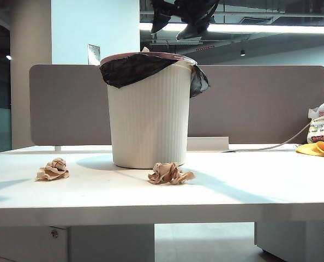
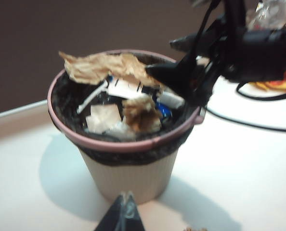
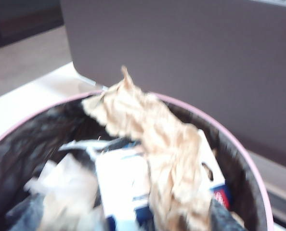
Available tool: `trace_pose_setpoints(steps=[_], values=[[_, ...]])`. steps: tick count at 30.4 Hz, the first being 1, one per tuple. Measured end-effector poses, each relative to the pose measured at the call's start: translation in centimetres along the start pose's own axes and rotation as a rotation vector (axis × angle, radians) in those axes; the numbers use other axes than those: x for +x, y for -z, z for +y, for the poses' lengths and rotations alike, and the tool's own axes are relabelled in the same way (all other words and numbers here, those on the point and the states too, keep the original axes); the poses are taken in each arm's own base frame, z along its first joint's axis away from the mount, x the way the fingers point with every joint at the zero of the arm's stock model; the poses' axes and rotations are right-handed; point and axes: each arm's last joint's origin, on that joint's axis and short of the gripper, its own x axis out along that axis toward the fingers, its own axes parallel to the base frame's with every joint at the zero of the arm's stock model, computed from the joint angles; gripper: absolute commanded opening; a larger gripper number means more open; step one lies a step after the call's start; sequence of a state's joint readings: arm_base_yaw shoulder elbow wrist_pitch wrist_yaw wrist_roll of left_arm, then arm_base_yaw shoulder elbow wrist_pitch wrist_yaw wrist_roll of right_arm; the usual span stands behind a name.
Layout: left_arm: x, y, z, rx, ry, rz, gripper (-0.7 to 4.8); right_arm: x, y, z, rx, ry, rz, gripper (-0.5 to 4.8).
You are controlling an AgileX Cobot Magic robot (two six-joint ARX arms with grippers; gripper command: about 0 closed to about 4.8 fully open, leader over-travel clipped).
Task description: Pick up all the trash on the table and put it in the trash can.
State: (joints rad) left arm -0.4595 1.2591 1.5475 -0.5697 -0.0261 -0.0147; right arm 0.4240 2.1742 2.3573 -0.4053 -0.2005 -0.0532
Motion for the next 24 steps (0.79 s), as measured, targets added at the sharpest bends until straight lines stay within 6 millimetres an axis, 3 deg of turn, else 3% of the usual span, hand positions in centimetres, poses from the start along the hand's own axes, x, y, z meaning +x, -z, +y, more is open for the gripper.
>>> trace_pose_setpoints(steps=[1, 2, 3, 4, 12, 18, 24], values=[[0.0, 0.1, 0.0, 0.0, 0.0, 0.008, -0.05, -0.6, -0.3, 0.1, 0.006, -0.003, 0.016, 0.76], [-0.1, 0.1, 0.0, 0.0, 0.0, 0.016, -0.06, -1.2, -0.7, 0.2, 0.007, -0.005, 0.023, -0.16], [-0.2, 0.2, 0.0, 0.001, 0.0, 0.021, -0.05, -2.1, -1.3, 0.4, 0.009, -0.008, 0.03, 0.17], [-0.3, 0.2, 0.0, 0.001, 0.003, 0.027, -0.06, -3.2, -2.0, 0.6, 0.009, -0.013, 0.033, -0.1], [-0.9, 0.6, -0.2, -0.002, 0.083, 0.065, -0.05, -10.9, -5.8, 2.1, 0.011, -0.026, 0.063, -0.05], [-3.1, 0.0, -0.3, -0.016, 0.116, 0.012, -0.05, -17.6, -8.5, 3.8, 0.002, -0.025, 0.031, -0.05], [-4.5, -0.2, -0.2, -0.015, 0.118, -0.02, -0.06, -23.8, -9.3, 4.8, 0.001, -0.011, 0.028, -0.05]])
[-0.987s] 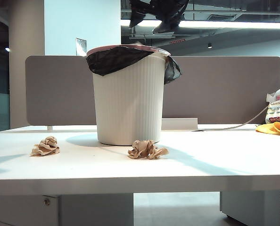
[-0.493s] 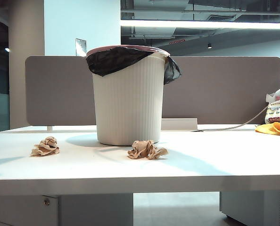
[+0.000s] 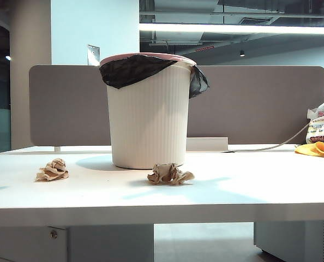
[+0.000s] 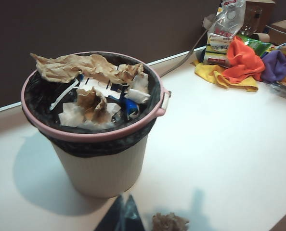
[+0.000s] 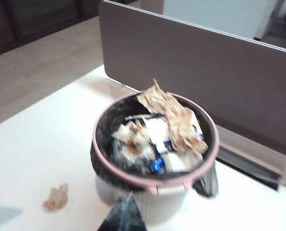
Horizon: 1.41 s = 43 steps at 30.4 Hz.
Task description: Pick up all the trash on the table and put it in the trash can.
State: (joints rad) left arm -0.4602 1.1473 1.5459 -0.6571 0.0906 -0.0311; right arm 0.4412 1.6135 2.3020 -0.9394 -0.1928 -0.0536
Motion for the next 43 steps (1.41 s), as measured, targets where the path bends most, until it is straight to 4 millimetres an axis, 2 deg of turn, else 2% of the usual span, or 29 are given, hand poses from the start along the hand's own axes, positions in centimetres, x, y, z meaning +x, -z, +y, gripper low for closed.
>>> trace_pose_setpoints(steps=[6, 8, 10, 13, 17, 24, 27, 30, 33, 35, 36, 38, 40, 41, 43], values=[[-1.5, -0.2, -0.3, 0.003, 0.019, -0.026, -0.05, -7.1, 2.5, 1.7, 0.003, 0.005, -0.029, -0.05], [-1.6, -0.1, -0.3, 0.004, 0.022, -0.03, -0.05, -8.3, 4.1, 2.1, 0.014, 0.0, -0.056, -0.05], [-1.5, 0.1, -0.3, 0.003, 0.026, -0.021, -0.05, -8.5, 6.2, 2.2, 0.034, -0.001, -0.04, -0.05], [-1.2, 0.5, -0.3, 0.001, 0.032, 0.001, -0.06, -6.1, 9.8, 1.9, 0.075, 0.0, 0.023, -0.05], [-0.2, 2.1, -0.6, -0.005, 0.078, 0.08, -0.05, -1.9, 14.8, 1.7, 0.111, -0.04, 0.149, -0.05], [1.7, 6.2, -0.7, 0.014, 0.071, 0.21, -0.05, 5.3, 20.2, 1.1, 0.148, -0.074, 0.254, -0.05], [2.9, 8.2, -1.5, 0.029, 0.108, 0.251, -0.05, 8.4, 21.9, 0.7, 0.154, -0.083, 0.305, -0.05], [3.9, 10.6, -1.9, 0.043, 0.129, 0.273, -0.05, 11.3, 23.8, 1.1, 0.131, -0.121, 0.36, -0.05], [4.6, 12.2, -2.7, 0.064, 0.14, 0.283, -0.06, 14.1, 26.5, 1.9, 0.07, -0.164, 0.441, -0.01], [5.0, 13.4, -3.9, 0.094, 0.159, 0.285, -0.06, 15.3, 28.1, 2.4, 0.026, -0.191, 0.49, 0.62], [5.0, 13.8, -4.2, 0.105, 0.158, 0.295, -0.05, 15.8, 28.8, 2.7, 0.008, -0.197, 0.515, 1.24], [5.1, 14.2, -4.0, 0.111, 0.123, 0.32, -0.05, 16.7, 29.8, 3.0, -0.027, -0.179, 0.534, 3.03], [5.2, 14.1, -3.6, 0.106, 0.083, 0.317, -0.05, 17.4, 30.4, 3.0, -0.04, -0.157, 0.536, 4.23], [5.2, 14.1, -3.6, 0.097, 0.079, 0.315, -0.05, 17.7, 30.7, 2.9, -0.044, -0.148, 0.536, 4.5], [5.2, 14.1, -3.9, 0.093, 0.093, 0.317, -0.05, 18.3, 31.2, 2.8, -0.049, -0.129, 0.53, 4.59]])
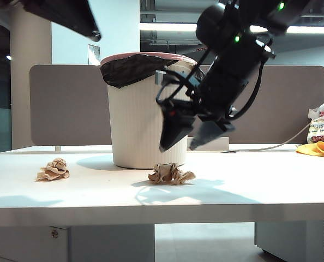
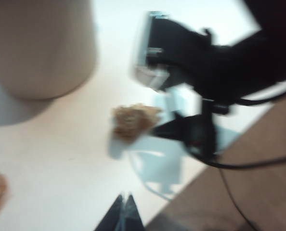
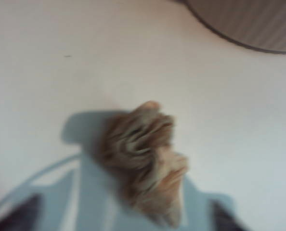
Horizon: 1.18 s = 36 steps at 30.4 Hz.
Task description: Pick up all the trash on the table and put it in the trash can.
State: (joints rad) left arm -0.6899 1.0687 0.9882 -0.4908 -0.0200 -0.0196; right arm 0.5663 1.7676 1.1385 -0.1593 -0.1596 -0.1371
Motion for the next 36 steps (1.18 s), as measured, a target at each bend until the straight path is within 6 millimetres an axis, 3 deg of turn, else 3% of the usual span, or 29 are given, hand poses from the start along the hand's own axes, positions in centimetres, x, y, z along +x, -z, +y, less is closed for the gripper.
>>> trace_pose_setpoints(steps=[11, 12, 13, 16, 17, 23, 26, 29, 36], values=[[0.0, 0.0, 0.3, -0.01, -0.021, 0.001, -0.05, 4.9, -0.1, -0.9, 0.003, 0.009, 0.035, 4.45], [0.0, 0.0, 0.3, -0.011, -0.022, 0.001, -0.06, 5.2, -0.1, -1.0, 0.004, 0.021, 0.047, 4.05], [0.0, 0.0, 0.3, -0.01, -0.021, 0.002, -0.06, 5.6, -0.2, -1.1, 0.005, 0.04, 0.064, 3.23], [0.0, 0.0, 0.2, -0.008, -0.016, 0.005, -0.05, 6.3, -0.3, -1.4, 0.008, 0.08, 0.1, 0.21], [0.0, 0.1, 0.2, -0.008, -0.017, 0.007, -0.06, 6.3, -0.3, -1.4, 0.009, 0.082, 0.105, -0.11], [0.0, 0.1, 0.2, -0.002, -0.014, 0.007, -0.06, 5.5, -0.7, -1.3, 0.011, 0.093, 0.149, -0.05], [0.0, 0.0, 0.2, 0.011, -0.015, 0.002, -0.06, 3.4, -2.5, -1.3, 0.009, 0.098, 0.111, -0.05], [-0.1, -0.4, 0.2, 0.014, -0.014, -0.036, -0.06, -1.3, -6.2, -1.0, -0.004, 0.093, -0.037, -0.05], [-3.7, -5.5, 1.1, -0.027, -0.062, -0.277, -0.05, -12.0, -12.8, 0.0, -0.042, 0.125, -0.379, -0.05]])
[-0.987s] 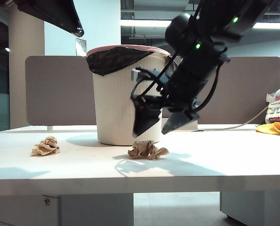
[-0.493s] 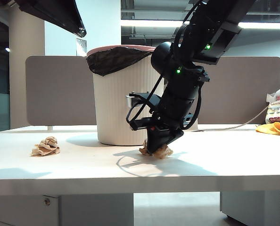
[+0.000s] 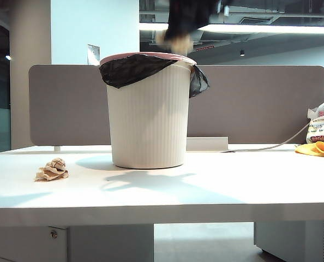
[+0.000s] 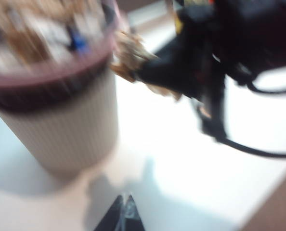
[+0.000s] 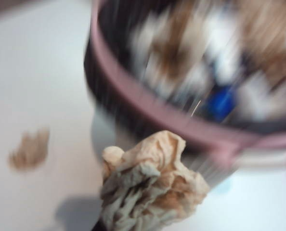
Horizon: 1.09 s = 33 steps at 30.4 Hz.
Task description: Pick up all the trash on the table and put it in the trash can.
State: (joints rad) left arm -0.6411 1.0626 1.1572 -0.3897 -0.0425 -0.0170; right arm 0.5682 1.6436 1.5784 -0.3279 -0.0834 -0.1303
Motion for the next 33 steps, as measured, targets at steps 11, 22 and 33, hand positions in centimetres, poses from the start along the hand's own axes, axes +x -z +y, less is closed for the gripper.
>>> trace_pose_setpoints(steps=[11, 22, 33], values=[[-3.3, -8.4, 3.7, -0.031, -0.107, -0.27, -0.05, -2.2, -9.4, -1.3, -0.052, 0.054, -0.35, -0.05], [-1.5, -7.6, 4.3, -0.043, -0.083, -0.121, -0.05, 8.2, -7.6, -4.3, 0.011, 0.076, -0.276, -0.05], [-1.3, -6.7, 4.3, -0.031, -0.083, -0.028, -0.06, 10.2, -6.5, -5.2, 0.036, 0.072, -0.257, 4.53]])
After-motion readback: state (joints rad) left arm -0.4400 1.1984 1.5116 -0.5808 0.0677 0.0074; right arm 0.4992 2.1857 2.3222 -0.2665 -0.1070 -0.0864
